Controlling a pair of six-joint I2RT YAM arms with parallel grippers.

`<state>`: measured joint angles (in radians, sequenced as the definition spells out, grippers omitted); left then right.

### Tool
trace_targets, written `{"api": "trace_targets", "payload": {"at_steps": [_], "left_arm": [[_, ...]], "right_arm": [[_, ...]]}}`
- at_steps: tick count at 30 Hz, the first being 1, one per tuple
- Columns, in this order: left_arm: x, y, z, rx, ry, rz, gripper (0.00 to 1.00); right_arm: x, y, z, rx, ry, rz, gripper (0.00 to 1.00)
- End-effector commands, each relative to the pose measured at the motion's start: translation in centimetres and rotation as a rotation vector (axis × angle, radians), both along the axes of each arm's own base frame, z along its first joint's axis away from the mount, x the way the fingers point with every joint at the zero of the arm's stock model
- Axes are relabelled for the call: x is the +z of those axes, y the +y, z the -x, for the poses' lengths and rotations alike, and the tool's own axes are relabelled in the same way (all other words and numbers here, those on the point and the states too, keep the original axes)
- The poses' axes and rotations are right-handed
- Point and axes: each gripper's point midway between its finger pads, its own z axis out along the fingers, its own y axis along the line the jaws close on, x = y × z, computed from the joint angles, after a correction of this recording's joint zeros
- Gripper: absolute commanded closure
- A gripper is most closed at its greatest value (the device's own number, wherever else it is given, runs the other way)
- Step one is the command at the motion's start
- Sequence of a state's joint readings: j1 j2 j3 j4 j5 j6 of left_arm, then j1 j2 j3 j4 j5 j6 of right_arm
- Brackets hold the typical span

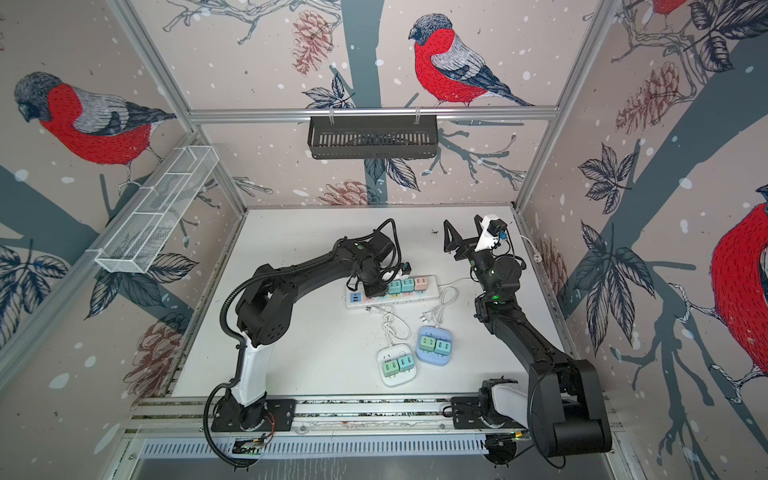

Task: Insert the plug
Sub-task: 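Lower the mint-green adapter into the blue socket and open the left gripper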

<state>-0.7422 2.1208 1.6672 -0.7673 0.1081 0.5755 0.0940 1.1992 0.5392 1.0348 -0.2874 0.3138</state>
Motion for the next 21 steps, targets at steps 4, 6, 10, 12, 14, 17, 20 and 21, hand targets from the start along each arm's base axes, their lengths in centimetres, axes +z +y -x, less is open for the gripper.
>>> {"api": "trace_targets", "payload": {"at_steps": [4, 6, 10, 12, 14, 17, 20, 21], "left_arm": [[-0.2, 0.8, -0.3, 0.018, -0.042, -0.014, 0.01], [1.2, 0.4, -0.6, 0.014, -0.074, 0.02, 0.01], [4.9, -0.5, -1.2, 0.012, -0.147, 0.112, 0.01], [7.6, -1.1, -1.3, 0.014, -0.2, 0.186, 0.01], [10.2, -1.3, -1.4, 0.024, -0.263, 0.261, 0.01], [13.9, -0.9, -1.3, 0.054, -0.377, 0.382, 0.01], [17.0, 1.0, -1.6, 0.146, -0.512, 0.479, 0.01], [17.8, 2.0, -1.8, 0.187, -0.562, 0.503, 0.01]], "right_arm": [[1.1, -0.1, 0.3, 0.009, -0.045, -0.015, 0.0], [1.0, -0.1, 0.3, 0.009, -0.043, -0.015, 0.0], [1.0, -0.3, 0.3, 0.003, -0.042, -0.017, 0.0], [0.9, -0.4, 0.3, 0.001, -0.04, -0.019, 0.0], [0.9, -0.4, 0.3, -0.001, -0.038, -0.021, 0.0], [0.7, -0.6, 0.2, -0.006, -0.032, -0.023, 0.0], [0.4, -1.3, -0.3, -0.045, -0.003, -0.044, 0.0], [0.3, -2.0, -0.5, -0.082, 0.015, -0.078, 0.0]]}}
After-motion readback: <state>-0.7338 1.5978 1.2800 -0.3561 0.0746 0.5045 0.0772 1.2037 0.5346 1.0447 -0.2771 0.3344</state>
